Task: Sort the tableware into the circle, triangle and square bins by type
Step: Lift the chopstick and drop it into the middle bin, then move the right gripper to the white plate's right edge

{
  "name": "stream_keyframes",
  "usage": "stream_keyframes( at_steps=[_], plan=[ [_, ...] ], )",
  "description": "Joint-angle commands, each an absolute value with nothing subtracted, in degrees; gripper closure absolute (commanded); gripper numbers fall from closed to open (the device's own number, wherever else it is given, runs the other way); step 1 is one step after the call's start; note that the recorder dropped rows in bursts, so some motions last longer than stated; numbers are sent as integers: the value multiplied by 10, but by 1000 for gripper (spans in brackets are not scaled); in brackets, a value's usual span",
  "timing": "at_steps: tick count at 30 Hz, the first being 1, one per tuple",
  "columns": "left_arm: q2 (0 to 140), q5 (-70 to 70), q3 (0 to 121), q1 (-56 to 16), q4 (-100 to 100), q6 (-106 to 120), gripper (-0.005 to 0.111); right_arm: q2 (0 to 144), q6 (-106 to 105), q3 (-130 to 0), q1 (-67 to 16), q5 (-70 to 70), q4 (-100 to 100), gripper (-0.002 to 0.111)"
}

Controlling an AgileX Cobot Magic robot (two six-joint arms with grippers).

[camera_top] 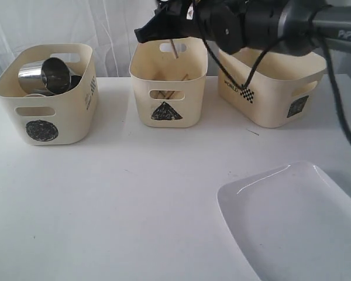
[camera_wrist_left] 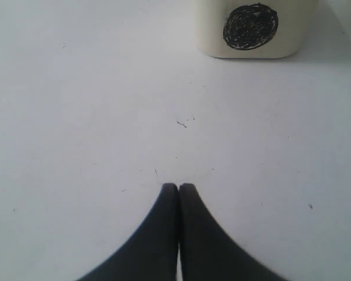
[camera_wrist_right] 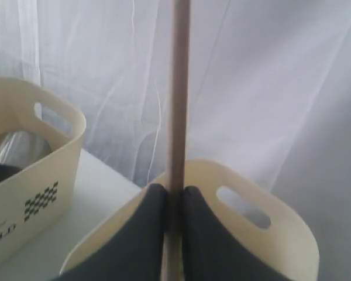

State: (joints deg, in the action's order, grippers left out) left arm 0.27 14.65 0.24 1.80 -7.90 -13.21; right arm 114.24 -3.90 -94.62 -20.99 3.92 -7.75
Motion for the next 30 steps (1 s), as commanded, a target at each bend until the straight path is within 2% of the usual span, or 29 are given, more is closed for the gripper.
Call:
stream_keyframes(
  at_steps=[1, 8, 17, 24, 26, 28, 29, 30],
  plan=[
    [0, 144, 0, 13, -75, -134, 107, 1189, -43, -946, -205, 178, -75, 107],
    [0, 144, 0, 13, -75, -134, 107, 1247, -43, -948, -204, 261, -70, 88],
    [0, 144, 0, 13, -75, -134, 107, 1270, -43, -955, -203, 258, -70, 62],
    [0, 144, 0, 13, -75, -134, 107, 1233, -43, -955, -203, 199, -70, 62],
    [0, 144, 0, 13, -75, -134, 107, 1196, -43, -955, -203, 92, -70, 62],
    [0, 144, 0, 13, -75, -134, 107, 1152, -43, -955, -202, -73, -70, 65],
    [0, 144, 0, 13, -75, -134, 107, 1127, -43, -955, -200, -178, -70, 73],
    [0, 144, 0, 13, -75, -134, 107, 1119, -43, -954, -200, -213, -71, 77]
  ],
)
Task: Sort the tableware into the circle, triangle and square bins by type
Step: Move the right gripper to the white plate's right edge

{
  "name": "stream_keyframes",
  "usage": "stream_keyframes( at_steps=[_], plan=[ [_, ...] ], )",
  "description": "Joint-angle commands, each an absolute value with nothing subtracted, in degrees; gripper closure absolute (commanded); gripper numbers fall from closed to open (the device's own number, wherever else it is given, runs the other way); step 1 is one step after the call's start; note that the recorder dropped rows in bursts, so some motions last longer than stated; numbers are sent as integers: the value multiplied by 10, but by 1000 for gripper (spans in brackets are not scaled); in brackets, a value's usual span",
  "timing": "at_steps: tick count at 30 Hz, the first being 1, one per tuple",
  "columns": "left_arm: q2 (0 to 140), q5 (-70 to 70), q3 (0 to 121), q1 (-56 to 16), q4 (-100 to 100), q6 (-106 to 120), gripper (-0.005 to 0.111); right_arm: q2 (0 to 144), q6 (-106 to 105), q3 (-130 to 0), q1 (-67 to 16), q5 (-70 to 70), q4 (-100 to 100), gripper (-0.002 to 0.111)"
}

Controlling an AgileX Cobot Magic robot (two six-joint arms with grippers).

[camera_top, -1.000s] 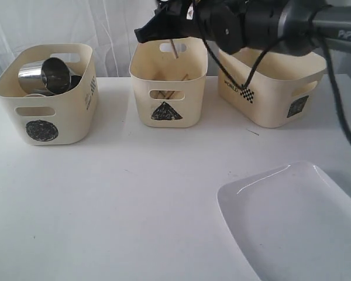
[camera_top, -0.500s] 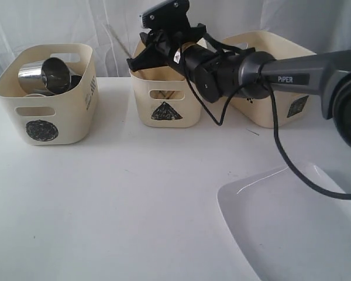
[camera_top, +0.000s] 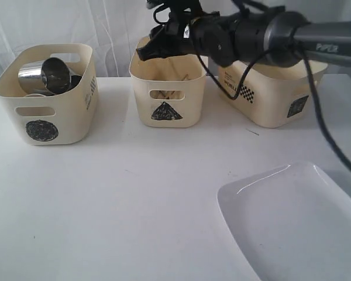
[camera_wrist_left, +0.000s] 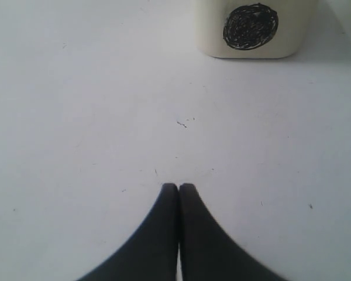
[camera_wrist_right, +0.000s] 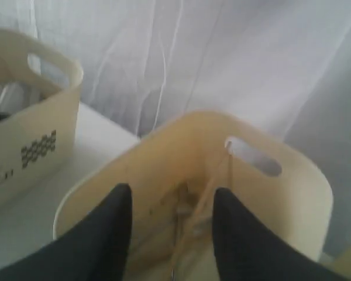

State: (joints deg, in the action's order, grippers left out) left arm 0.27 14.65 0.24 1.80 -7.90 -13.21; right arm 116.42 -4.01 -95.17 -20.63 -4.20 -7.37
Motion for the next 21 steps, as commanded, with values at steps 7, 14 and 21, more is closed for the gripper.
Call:
stream_keyframes(
  at_steps=[7, 14, 21],
  plan=[
    [0, 144, 0, 13, -75, -134, 107, 1017, 35, -789, -199, -285, -32, 108],
    [0, 144, 0, 13, -75, -134, 107, 756, 84, -525, -180, -244, -36, 108],
    [0, 144, 0, 13, -75, -134, 107, 684, 315, -357, 62, -190, -187, 108]
  ],
)
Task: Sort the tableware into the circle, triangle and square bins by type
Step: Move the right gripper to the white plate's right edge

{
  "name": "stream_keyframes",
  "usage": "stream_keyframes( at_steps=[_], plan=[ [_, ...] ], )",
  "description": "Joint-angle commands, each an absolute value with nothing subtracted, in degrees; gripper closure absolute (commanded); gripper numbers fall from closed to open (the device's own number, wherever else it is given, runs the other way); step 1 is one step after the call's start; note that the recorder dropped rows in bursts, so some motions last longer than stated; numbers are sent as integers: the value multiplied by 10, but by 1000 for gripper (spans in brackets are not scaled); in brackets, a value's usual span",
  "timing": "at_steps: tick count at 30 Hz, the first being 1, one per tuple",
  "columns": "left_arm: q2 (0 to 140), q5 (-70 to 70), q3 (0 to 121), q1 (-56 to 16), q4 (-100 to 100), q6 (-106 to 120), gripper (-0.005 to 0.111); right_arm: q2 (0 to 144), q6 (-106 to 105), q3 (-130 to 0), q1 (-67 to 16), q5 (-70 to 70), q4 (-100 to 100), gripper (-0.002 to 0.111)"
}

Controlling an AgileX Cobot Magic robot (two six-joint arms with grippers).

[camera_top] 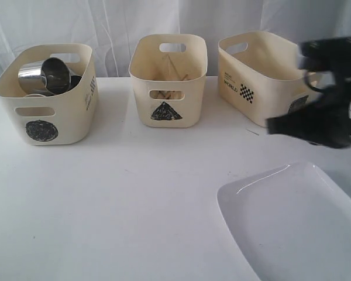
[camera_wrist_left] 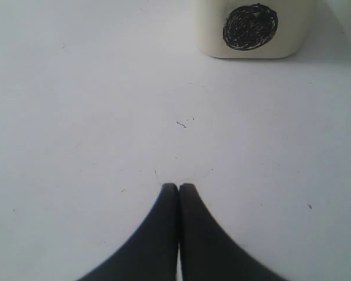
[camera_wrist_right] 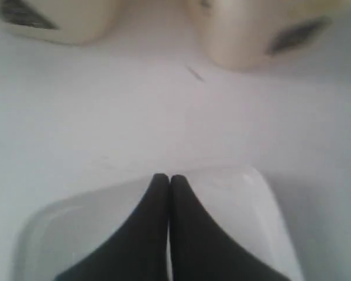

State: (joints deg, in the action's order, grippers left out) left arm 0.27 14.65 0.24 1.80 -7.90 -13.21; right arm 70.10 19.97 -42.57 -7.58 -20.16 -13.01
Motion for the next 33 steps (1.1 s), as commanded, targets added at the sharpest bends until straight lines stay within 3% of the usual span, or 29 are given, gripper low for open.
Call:
stream_keyframes(
  at_steps=[1, 6, 15, 21, 27, 33],
  plan=[
    [0, 144, 0, 13, -75, -134, 107, 684, 318, -345, 109, -193, -175, 108],
    [0, 144, 0, 13, -75, -134, 107, 687, 148, -325, 256, -219, -16, 108],
    [0, 144, 0, 13, -75, -134, 107, 741, -473, -332, 315, -487, 486, 108],
    [0, 144, 0, 13, -75, -134, 107, 743, -603, -365, 315, -678, 694, 108],
    [0, 144, 0, 13, -75, -134, 107, 743, -595, -371, 315, -624, 710, 108],
    [0, 144, 0, 13, -75, -134, 107, 743, -547, -371, 315, -688, 664, 108]
  ],
)
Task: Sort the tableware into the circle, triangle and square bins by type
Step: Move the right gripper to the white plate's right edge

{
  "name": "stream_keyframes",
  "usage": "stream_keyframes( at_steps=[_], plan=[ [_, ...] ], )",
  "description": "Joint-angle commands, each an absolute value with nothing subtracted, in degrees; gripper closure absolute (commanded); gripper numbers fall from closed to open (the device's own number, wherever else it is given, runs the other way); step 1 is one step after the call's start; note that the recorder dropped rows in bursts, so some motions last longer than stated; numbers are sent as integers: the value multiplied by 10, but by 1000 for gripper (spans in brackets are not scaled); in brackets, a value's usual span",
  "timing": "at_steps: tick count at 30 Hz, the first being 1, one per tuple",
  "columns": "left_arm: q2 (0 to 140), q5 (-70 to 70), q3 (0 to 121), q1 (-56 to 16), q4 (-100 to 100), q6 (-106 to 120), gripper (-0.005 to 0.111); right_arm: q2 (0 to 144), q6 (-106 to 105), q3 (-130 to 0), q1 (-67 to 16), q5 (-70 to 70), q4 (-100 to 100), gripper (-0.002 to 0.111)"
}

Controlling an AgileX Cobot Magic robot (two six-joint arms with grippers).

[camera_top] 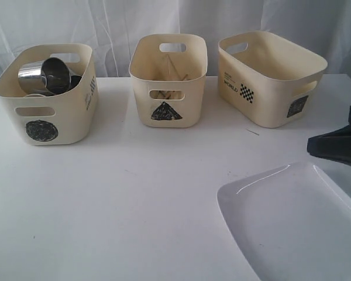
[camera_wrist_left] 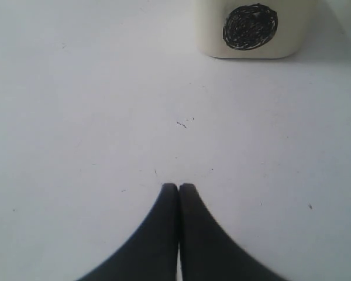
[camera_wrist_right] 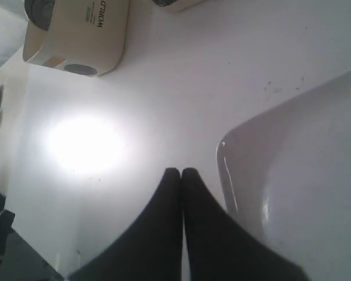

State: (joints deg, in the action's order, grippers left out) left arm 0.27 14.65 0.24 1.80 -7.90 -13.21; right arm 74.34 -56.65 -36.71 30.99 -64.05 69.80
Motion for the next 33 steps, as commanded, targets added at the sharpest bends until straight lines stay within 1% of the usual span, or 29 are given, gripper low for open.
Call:
stream_keyframes(
  at_steps=[1, 5, 7, 10, 14, 17, 25, 30, 33],
  plan=[
    [0, 144, 0, 13, -75, -134, 107, 743, -547, -371, 315, -700, 650, 108],
    [0, 144, 0, 13, -75, -134, 107, 743, -530, -366, 308, -700, 600, 108],
    [0, 144, 0, 13, -75, -134, 107, 743, -522, -358, 302, -700, 598, 105],
    [0, 144, 0, 13, -75, -134, 107, 752, -522, -339, 282, -700, 597, 96],
    [0, 144, 0, 13, -75, -134, 107, 773, -524, -312, 259, -700, 597, 81],
    [0, 144, 0, 13, -75, -134, 107, 785, -524, -306, 256, -700, 597, 73],
    [0, 144, 0, 13, -75, -134, 107, 790, -523, -318, 257, -645, 692, 72],
    [0, 144, 0, 13, -75, -134, 107, 797, -412, -371, 257, -651, 666, 72],
    [0, 144, 0, 13, -75, -134, 107, 806, -412, -416, 257, -677, 654, 64]
  ],
)
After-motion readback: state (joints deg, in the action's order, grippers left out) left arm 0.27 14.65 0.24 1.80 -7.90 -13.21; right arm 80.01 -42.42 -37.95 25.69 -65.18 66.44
